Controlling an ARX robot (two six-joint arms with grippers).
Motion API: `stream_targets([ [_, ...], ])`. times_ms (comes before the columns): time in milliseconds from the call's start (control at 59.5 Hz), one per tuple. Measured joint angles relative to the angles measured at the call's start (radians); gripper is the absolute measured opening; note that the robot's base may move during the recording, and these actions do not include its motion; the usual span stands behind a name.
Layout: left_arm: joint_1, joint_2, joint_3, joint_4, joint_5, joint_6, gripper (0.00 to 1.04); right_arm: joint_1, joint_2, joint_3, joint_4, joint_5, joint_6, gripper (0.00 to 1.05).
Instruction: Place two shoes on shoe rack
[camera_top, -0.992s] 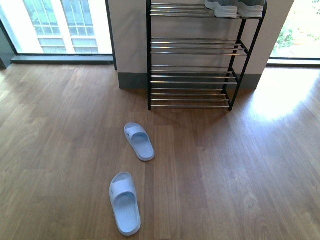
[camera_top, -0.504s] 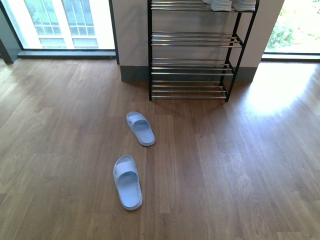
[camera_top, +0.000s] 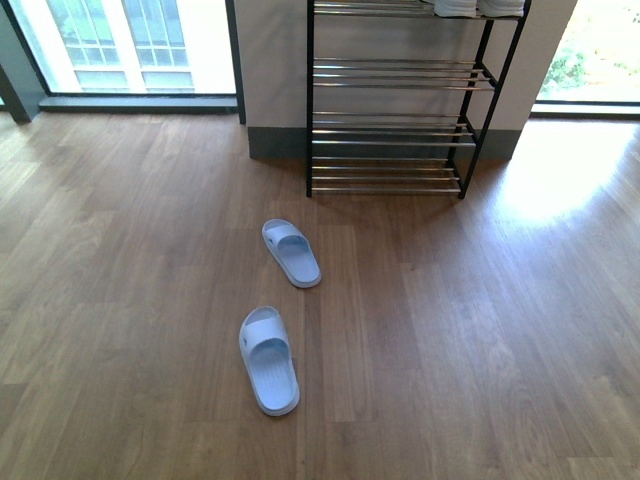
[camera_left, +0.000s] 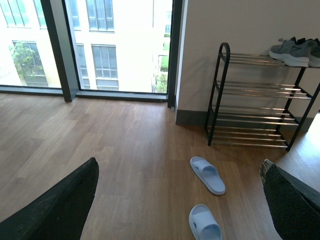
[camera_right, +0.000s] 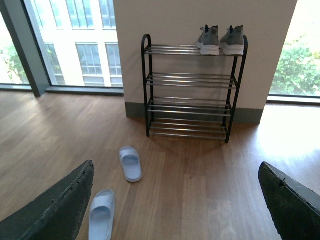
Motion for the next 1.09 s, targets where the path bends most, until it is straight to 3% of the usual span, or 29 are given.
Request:
stream_targets([
  [1093, 0.000, 0.000, 0.000, 0.000, 0.006, 0.000, 0.95, 0.000, 0.000, 0.000, 0.000, 0.004, 0.000, 0.96],
])
